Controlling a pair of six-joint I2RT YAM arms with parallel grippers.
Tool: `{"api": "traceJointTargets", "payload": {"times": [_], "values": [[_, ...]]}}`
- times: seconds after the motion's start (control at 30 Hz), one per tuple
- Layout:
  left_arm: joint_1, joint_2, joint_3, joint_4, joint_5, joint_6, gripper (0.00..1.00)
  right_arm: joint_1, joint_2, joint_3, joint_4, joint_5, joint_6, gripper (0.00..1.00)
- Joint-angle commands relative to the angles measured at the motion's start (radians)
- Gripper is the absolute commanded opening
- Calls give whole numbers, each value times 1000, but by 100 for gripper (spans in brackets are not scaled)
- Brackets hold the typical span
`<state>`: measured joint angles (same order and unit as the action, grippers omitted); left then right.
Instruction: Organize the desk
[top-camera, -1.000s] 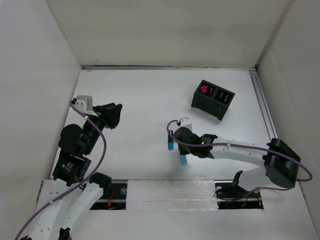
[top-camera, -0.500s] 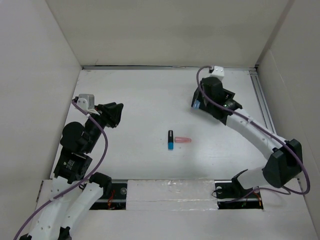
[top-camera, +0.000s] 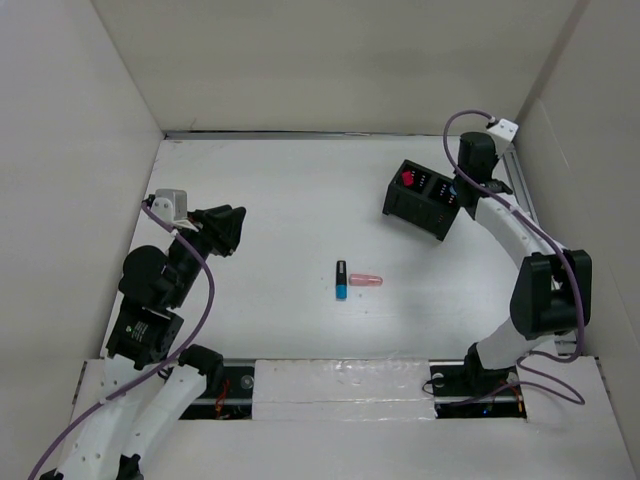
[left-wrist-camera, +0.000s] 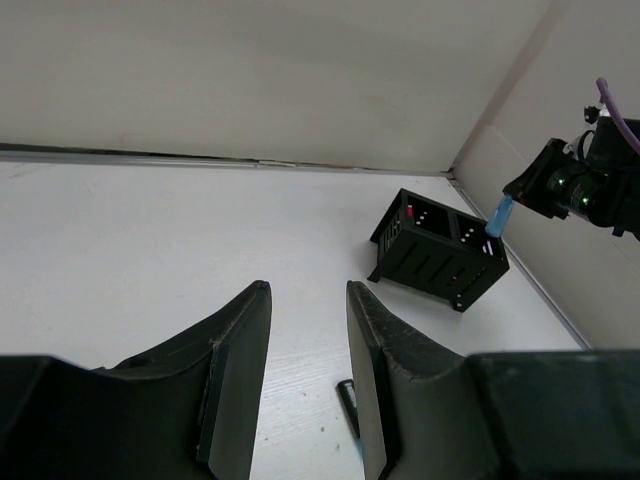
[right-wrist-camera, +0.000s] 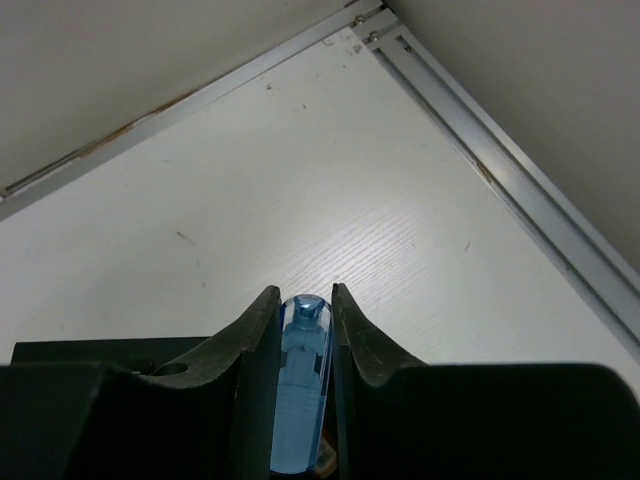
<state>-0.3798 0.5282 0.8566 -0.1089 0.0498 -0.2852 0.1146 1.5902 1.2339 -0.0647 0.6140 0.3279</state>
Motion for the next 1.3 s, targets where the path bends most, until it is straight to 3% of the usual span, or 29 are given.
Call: {"api": "traceJointTargets", "payload": {"times": [0.0,0.57,0.7,0.83,0.9,0.97,1.0,1.07,1.1,1.13,1.17,1.27], "values": [[-2,0,-5,43,10,3,32,5,-24,-14,169,58,-59,7],[-2,-2,-7,43,9,3,32,102,13,-93,252,161,-84,11],[-2,3,-5,41,7,3,32,111,8,-82,221,167,-84,27],[-2,1,-7,44,10,3,32,120,-13,-70,181,150,-73,55],[-2,7,-5,40,10,3,32,141,-45,-82,155,106,-58,61],[-2,4,-5,41,12,1,32,155,-77,-89,143,77,-47,62],[-2,1,-7,46,12,3,32,164,-99,-96,131,44,-46,62],[-2,1,-5,43,9,3,32,189,-178,-145,112,-61,-43,51],[-2,1,-4,38,7,3,32,189,-205,-177,121,-185,-44,45],[-2,-2,-2,38,5,1,32,216,-232,-212,135,-251,-47,30],[-2,-11,-7,43,5,1,32,226,-258,-284,158,-378,-43,23],[-2,-8,-7,48,7,1,32,285,-329,-413,187,-592,-47,12]]}}
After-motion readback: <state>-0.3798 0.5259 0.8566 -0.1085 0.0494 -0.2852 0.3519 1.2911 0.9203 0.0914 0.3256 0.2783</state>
